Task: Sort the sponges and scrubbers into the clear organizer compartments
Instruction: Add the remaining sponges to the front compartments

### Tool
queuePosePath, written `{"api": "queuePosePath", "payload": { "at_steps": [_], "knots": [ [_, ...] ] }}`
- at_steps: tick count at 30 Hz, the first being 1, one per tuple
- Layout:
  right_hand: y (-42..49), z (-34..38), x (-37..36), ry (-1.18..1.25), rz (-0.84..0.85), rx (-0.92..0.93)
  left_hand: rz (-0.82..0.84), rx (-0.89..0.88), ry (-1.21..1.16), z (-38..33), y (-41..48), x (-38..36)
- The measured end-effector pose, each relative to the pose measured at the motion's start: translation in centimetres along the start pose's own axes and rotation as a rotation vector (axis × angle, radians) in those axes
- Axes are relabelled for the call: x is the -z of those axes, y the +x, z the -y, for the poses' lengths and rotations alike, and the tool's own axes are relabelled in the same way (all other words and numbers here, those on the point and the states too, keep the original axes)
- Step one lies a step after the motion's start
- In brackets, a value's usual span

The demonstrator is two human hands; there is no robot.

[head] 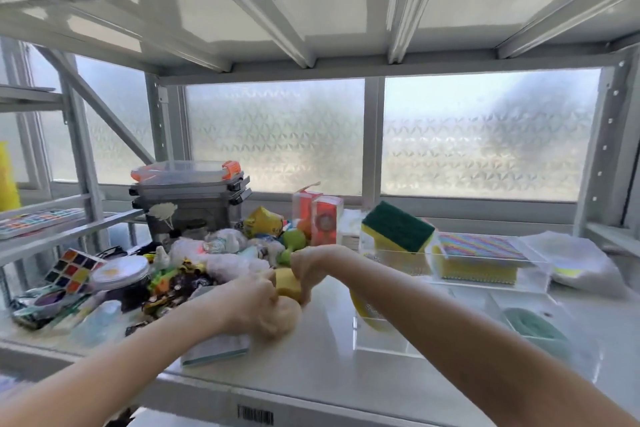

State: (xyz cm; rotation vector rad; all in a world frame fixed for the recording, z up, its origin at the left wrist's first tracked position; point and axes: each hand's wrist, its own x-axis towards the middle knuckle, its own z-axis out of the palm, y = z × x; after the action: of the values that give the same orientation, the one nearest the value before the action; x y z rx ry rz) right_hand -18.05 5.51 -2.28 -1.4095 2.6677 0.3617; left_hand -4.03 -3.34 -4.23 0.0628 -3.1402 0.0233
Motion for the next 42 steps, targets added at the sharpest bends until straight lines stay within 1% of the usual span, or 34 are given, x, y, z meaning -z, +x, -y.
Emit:
{"api": "queuePosePath", "payload": {
  "at_steps": [2,3,6,8,9,11,14,15,17,19,20,22,25,28,33,35,37,40,42],
  "knots": [
    [-0.3,0.2,0.6,0.061,-0.009,0.012,-0.017,-0.059,0.035,0.5,0.0,0.2],
    [-1.0,0.0,1.2,0.097,-0.043,0.030,-0.038,-0.084,0.025,0.7,0.0,0.4],
    [-5.2,-2.6,3.6,0.237,-0.248,0.055,-0.196,-0.146,-0.046,1.0,0.2,2.7],
    [-12.8,-7.9,3.5,0.340,-0.337,-0.031,-0.277,-0.245,-0.150,-3.3,2.1,4.8],
    [-14.7,-9.6,4.6,0.392,-0.379,-0.049,-0.333,-0.268,-0.219,-3.6,2.1,6.3],
    [-19.2,-13.0,5.9,0.452,-0.479,-0.095,-0.375,-0.301,-0.337,-4.9,2.7,8.9],
    [-26.3,-18.5,5.6,0.521,-0.589,-0.138,-0.394,-0.404,-0.480,-9.4,4.1,11.1],
    [-27.7,-19.7,5.1,0.535,-0.594,-0.148,-0.397,-0.426,-0.538,-10.6,4.5,11.2],
    [-29.5,-21.0,3.4,0.562,-0.526,-0.159,-0.374,-0.416,-0.638,-12.6,5.9,10.7],
    [-30.0,-21.2,1.2,0.582,-0.443,-0.156,-0.287,-0.380,-0.652,-14.2,7.1,9.6],
    [-30.1,-21.2,0.2,0.592,-0.426,-0.154,-0.240,-0.366,-0.618,-15.0,7.7,8.9],
    [-30.1,-20.9,-1.0,0.617,-0.452,-0.141,-0.181,-0.338,-0.512,-16.1,8.7,7.4],
    [-30.4,-20.8,-1.3,0.683,-0.492,-0.097,-0.161,-0.278,-0.429,-17.2,9.5,5.8],
    [-30.4,-20.6,-1.4,0.693,-0.438,-0.069,-0.196,-0.252,-0.387,-17.8,9.8,4.8],
    [-28.3,-19.5,-3.6,0.671,-0.264,-0.068,-0.223,-0.275,-0.330,-18.4,9.7,3.1],
    [-27.1,-18.9,-4.9,0.690,-0.248,-0.071,-0.268,-0.295,-0.277,-18.7,9.6,2.5],
    [-26.2,-18.6,-5.6,0.703,-0.278,-0.083,-0.279,-0.303,-0.268,-18.6,9.7,2.2],
    [-25.7,-18.8,-5.6,0.725,-0.290,-0.100,-0.132,-0.327,-0.313,-17.9,9.8,2.1],
    [-25.7,-19.4,-5.8,0.789,-0.294,-0.072,-0.108,-0.347,-0.332,-17.3,9.6,2.2]
  ]
}}
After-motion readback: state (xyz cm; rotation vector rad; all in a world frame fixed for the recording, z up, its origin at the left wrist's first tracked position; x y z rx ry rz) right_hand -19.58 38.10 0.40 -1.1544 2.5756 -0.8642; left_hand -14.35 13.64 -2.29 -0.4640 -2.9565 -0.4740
